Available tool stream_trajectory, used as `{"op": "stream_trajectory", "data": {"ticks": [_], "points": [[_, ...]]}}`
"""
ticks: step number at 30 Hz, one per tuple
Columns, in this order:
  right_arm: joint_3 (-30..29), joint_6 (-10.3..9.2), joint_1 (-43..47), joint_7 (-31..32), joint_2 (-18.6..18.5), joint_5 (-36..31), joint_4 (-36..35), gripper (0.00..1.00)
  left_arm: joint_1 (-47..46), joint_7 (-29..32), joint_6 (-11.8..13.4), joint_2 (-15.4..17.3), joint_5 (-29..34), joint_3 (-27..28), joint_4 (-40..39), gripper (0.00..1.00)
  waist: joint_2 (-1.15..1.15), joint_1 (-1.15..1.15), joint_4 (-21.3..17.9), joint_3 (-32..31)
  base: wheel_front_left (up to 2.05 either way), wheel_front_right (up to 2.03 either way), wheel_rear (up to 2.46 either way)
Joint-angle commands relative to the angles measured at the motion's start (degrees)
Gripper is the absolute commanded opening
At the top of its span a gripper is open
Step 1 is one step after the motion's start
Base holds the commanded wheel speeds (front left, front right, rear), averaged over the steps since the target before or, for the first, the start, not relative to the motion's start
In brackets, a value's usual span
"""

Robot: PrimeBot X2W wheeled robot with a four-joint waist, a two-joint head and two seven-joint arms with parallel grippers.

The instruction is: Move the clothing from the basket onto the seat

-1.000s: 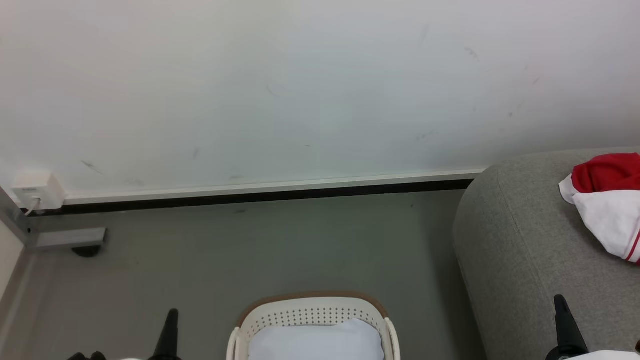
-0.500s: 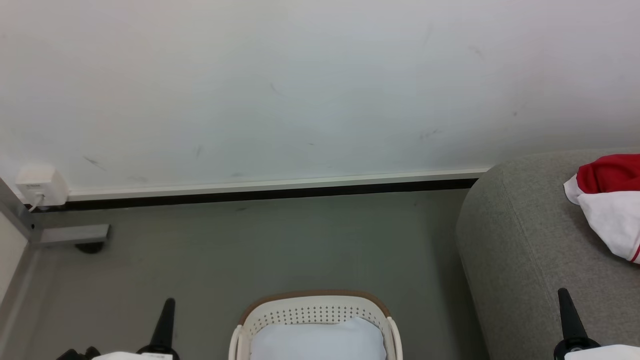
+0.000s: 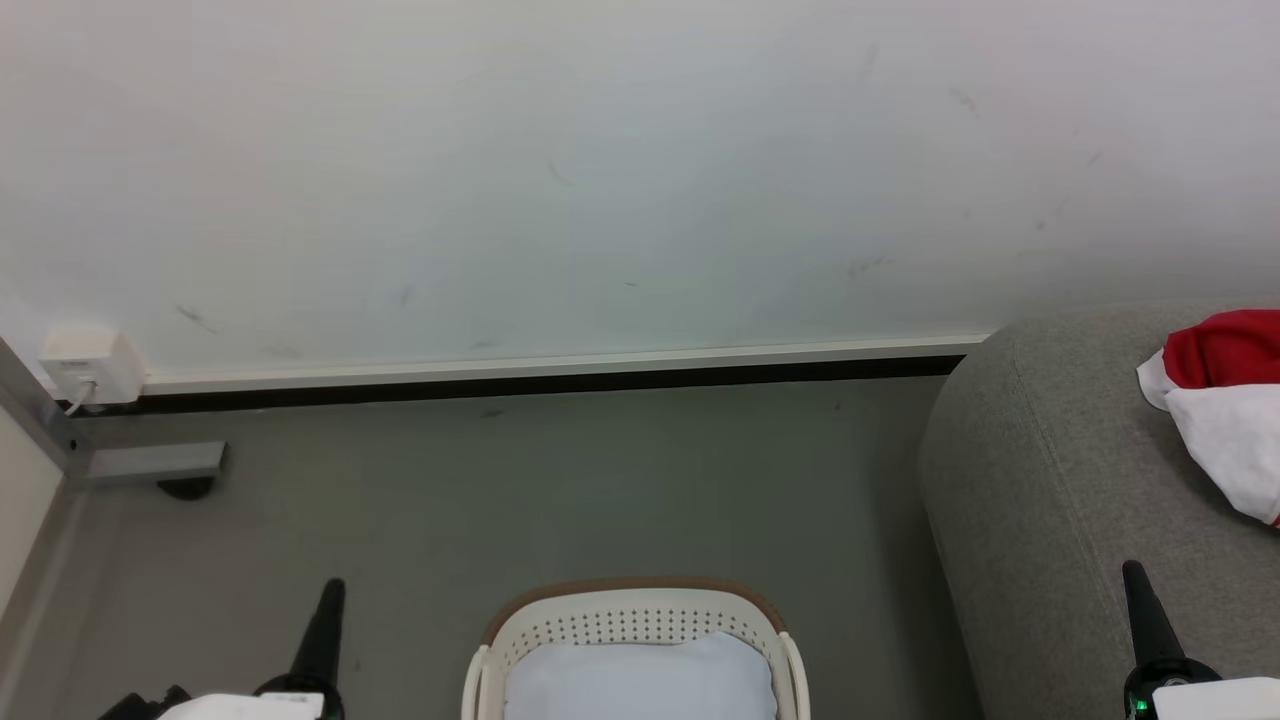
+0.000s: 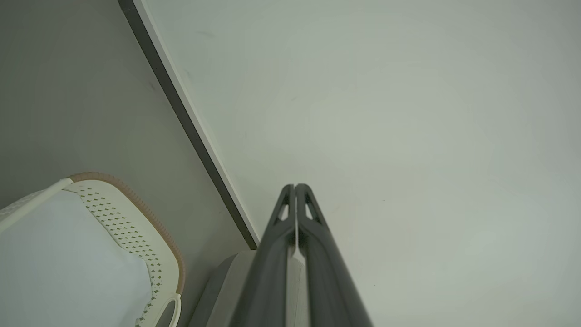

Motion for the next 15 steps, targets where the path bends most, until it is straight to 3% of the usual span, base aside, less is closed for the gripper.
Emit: {"op": "stream_trajectory", "data": {"ticks": [1,15], "points": [[-0.29,-0.08,-0.92,0.25,-0.54,1.25,-0.65,0.00,-1.13,0.28,-0.54,0.46,-1.34,0.34,-0.56,0.00,0.00,0.00,0.02,0.01,0.00,0.00,0.00],[-0.91,-0.10,-1.49,1.99,-0.57,7.82,-1.27,0.00,-1.81,2.02,-1.09,0.51,-7.17,1.22,-0.96,0.00,0.00,-0.01,0.57,0.30,0.00,0.00,0.00]]}}
